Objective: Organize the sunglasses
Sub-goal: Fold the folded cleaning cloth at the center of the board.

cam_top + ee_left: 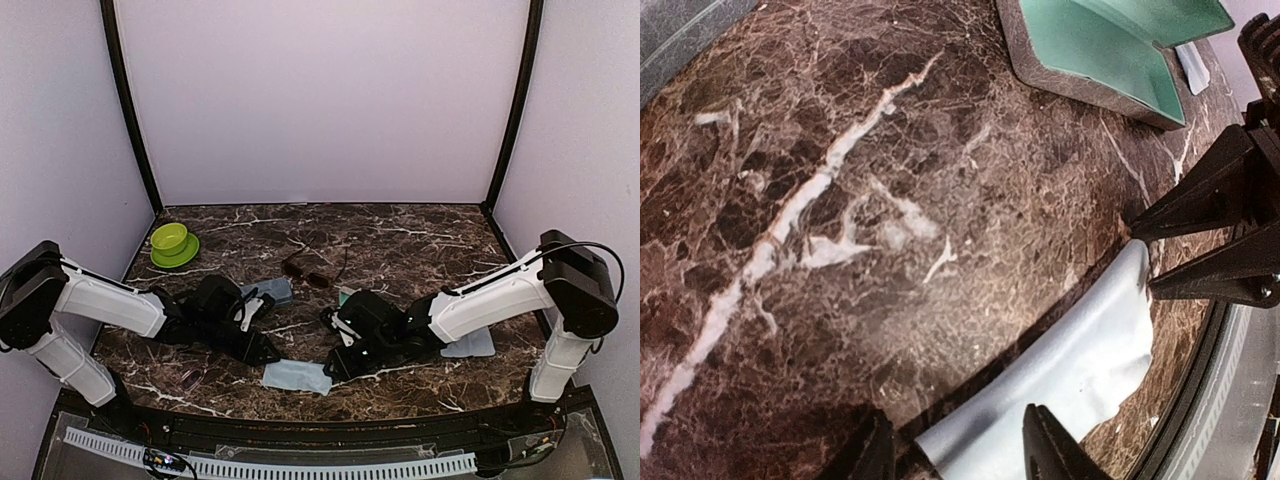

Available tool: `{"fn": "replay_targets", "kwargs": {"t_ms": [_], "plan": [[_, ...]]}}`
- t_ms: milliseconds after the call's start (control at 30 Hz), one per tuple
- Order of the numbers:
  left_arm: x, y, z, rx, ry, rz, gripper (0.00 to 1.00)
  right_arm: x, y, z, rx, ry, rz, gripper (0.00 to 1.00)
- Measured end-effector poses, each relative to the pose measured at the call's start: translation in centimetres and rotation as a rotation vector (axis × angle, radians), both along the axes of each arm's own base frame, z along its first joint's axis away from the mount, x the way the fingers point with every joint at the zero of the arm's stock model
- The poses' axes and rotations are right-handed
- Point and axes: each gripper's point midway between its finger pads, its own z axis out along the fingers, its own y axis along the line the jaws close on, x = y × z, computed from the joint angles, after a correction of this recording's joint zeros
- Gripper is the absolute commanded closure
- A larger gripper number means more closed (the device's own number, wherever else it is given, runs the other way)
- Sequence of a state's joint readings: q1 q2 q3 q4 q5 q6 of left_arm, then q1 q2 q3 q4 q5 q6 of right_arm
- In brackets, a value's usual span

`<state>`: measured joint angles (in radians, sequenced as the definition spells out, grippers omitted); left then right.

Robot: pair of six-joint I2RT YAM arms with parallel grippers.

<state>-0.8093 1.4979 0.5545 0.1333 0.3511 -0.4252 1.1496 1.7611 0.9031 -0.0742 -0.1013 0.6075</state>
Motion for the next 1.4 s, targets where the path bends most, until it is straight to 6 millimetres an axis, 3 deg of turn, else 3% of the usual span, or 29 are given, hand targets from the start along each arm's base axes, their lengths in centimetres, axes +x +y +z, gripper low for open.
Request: {"fn": "replay_targets", "kwargs": {"t_ms": [600,1400], "plan": [[-0.05,-0.15,-0.14,-0.001,0.010,-0.010,0.62,0.57,0.10,-0.02,0.016,0.009,-0.009,0.70],[-0.25,0.16,-0.40,0.022,0.008,-0.025,0.78,0.63,0.24,-0.18,0.026,0.022,-0.005,0.84]]}}
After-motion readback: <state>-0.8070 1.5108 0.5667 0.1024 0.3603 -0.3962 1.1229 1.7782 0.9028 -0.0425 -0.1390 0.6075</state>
